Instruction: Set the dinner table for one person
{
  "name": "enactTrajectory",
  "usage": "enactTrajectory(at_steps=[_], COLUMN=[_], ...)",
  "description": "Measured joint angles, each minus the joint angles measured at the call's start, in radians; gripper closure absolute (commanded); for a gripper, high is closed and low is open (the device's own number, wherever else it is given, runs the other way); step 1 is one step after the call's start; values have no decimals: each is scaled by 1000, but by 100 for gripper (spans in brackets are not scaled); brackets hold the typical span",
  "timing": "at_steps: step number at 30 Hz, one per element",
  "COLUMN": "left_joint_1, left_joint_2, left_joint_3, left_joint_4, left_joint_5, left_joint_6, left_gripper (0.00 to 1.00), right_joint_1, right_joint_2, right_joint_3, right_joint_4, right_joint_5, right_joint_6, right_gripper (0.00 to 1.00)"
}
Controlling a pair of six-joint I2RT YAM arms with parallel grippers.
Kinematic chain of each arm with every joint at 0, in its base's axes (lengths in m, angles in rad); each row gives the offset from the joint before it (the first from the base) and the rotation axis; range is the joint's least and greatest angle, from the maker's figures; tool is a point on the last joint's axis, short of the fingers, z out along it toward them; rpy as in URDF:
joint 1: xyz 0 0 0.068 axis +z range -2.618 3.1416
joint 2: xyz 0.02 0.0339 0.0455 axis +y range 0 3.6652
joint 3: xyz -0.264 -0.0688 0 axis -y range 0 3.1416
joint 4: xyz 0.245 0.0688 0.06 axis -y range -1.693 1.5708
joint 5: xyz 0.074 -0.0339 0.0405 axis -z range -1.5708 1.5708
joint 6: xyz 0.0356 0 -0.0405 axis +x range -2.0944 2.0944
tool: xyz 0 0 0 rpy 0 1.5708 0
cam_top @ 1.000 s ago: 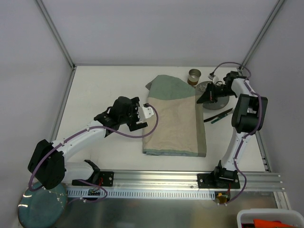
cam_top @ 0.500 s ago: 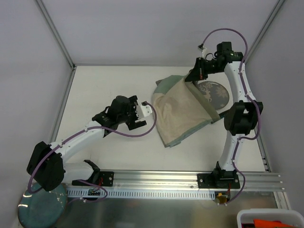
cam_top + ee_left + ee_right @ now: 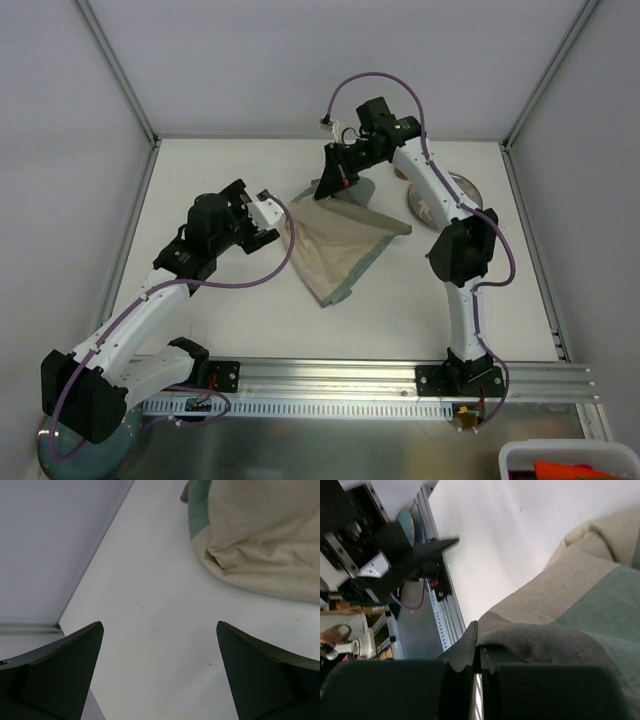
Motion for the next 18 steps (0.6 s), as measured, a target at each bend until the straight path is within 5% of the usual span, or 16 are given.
enactTrajectory(at_steps=[7,16,18], left_joint_1=[152,166,166], left_joint_2=[13,26,32], left_joint_3=[56,112,112], left_joint_4=[0,24,23], left_joint_5=[-13,5,5], left_joint_6=[-23,-56,-57], left_gripper=[1,1,1], right_joint_1=[111,246,249], right_joint_2=[16,49,57], right_joint_3=[-113,-191,-182], right_joint_4=[-66,-104,-103], right_joint_5=[69,108,105], right_joint_6=[-121,-214,-218], right_gripper=[100,100,88])
